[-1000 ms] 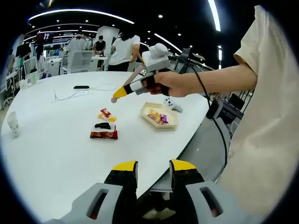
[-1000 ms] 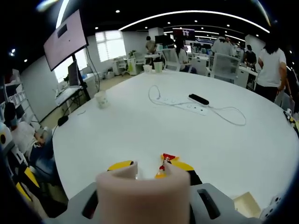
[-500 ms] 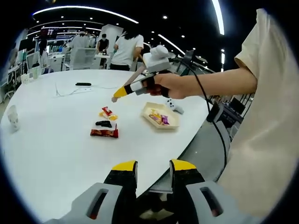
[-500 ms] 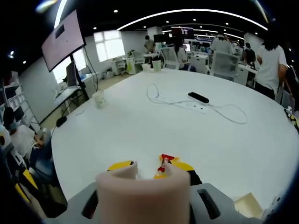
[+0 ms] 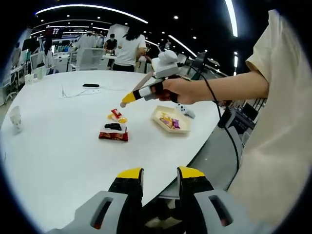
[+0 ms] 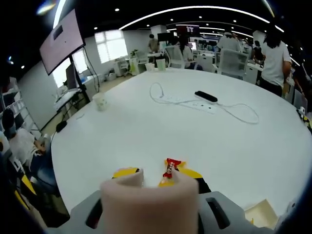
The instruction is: Place the target food into the container with the food tongs after gripping and lifting it, then release it inside without dropping or visibly crushing the food.
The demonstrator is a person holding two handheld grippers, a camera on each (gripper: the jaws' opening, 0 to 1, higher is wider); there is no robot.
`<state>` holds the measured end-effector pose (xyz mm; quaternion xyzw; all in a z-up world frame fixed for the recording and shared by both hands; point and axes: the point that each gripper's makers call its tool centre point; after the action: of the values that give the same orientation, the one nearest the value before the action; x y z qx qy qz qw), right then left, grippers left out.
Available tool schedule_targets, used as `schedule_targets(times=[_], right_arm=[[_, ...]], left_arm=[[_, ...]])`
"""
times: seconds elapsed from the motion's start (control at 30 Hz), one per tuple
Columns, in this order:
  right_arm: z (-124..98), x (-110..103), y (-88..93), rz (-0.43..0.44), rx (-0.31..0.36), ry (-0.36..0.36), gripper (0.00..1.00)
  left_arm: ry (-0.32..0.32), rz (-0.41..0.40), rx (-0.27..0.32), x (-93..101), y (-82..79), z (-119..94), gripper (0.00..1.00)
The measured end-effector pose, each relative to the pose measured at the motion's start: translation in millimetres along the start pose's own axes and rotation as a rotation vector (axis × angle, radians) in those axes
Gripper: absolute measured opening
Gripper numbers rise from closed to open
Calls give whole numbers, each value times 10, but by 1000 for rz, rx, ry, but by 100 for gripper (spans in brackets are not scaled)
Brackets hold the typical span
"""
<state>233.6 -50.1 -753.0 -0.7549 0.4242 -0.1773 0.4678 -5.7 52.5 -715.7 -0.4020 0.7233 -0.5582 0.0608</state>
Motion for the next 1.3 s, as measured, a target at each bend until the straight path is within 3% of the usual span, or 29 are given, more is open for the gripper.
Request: schedule_targets(times=[0.7, 1.3], right_arm=[[139, 152, 85, 9, -29, 57, 29], [284, 164, 167, 13, -40, 64, 29]], left_arm=[[7, -28, -22, -44, 89, 60, 27], [5, -60, -33, -31, 150, 71, 28]])
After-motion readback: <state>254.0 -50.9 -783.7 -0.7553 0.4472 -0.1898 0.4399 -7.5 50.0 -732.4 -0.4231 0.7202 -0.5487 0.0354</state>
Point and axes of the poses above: the point that each gripper's makers call its tool centre point, and the gripper's own axes: z roughly forward along the fingers, x roughly to its right, y roughly out of its underside, and after that the axes turned 10 degrees about x, right-handed
